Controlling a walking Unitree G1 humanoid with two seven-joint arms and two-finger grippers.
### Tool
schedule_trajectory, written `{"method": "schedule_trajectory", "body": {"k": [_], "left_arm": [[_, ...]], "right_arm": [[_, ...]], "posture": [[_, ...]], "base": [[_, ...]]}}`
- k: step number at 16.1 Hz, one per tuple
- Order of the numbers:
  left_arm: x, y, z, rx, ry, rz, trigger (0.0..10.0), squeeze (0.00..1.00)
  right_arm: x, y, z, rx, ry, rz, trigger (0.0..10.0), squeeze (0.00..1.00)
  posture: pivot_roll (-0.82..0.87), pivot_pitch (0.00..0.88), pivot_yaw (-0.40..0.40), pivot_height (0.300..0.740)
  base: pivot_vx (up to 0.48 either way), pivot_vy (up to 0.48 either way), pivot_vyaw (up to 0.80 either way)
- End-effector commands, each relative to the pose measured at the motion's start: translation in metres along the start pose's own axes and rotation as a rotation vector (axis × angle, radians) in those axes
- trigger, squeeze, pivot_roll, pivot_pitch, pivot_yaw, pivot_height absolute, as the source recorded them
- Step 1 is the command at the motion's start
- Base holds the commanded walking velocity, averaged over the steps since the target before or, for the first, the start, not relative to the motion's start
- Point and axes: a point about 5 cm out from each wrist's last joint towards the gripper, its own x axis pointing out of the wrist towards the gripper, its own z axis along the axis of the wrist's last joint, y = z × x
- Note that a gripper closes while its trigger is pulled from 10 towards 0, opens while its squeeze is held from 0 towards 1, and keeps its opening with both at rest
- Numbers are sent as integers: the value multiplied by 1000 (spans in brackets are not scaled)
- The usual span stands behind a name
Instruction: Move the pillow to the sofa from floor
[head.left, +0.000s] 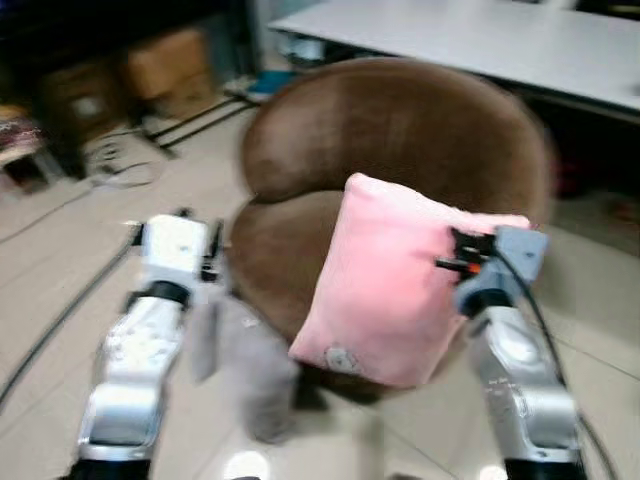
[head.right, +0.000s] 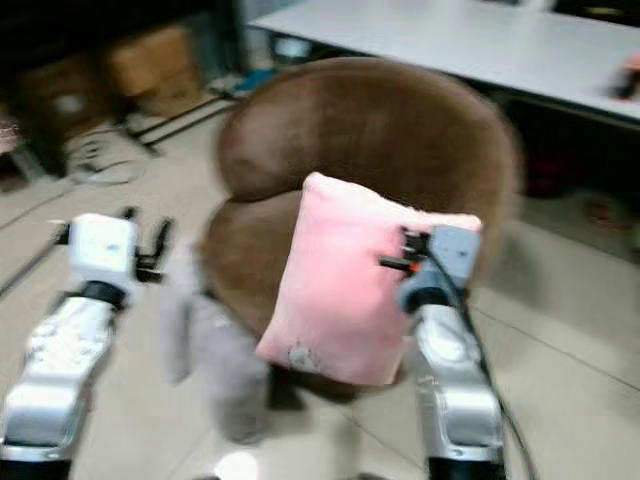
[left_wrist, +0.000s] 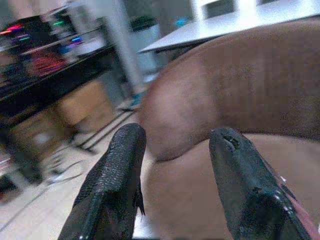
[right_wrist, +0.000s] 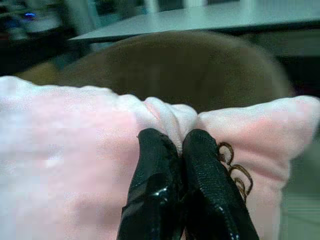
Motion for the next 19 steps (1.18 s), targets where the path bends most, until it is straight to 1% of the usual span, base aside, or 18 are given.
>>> {"method": "schedule_trajectory", "body": {"k": [1, 4, 5, 8, 11, 16, 19], "left_arm": [[-2, 9, -1, 5, 4, 33, 10000, 0], [-2, 9, 1, -4, -14, 37, 10000, 0], [-1, 9, 4, -16, -31, 35, 10000, 0], [-5, 12, 6, -31, -43, 16, 10000, 0], [-10, 15, 4, -28, -38, 15, 10000, 0], [-11, 12, 4, -25, -38, -8, 10000, 0], [-11, 15, 5, -19, -43, -3, 10000, 0]], "right_arm": [[1, 13, 7, 2, -36, 41, 10000, 0], [2, 12, 6, -1, -33, 38, 10000, 0], [2, 11, 6, 12, -37, 38, 10000, 0], [2, 16, 3, 18, -33, 55, 10000, 0], [2, 17, 3, 27, -34, 61, 10000, 0], [3, 19, 7, 32, -52, 83, 10000, 0], [4, 20, 6, 45, -52, 82, 10000, 0]], "posture": [[-86, 0, 52, 740], [-85, 0, 54, 740], [-77, 0, 47, 740], [-66, 0, 43, 740], [-59, 0, 34, 740], [-48, 0, 44, 740], [-42, 0, 34, 740]], "base": [[0, 0, 0], [0, 0, 0], [0, 0, 0], [0, 0, 0], [321, 0, 0], [335, 0, 0], [334, 0, 0]]}}
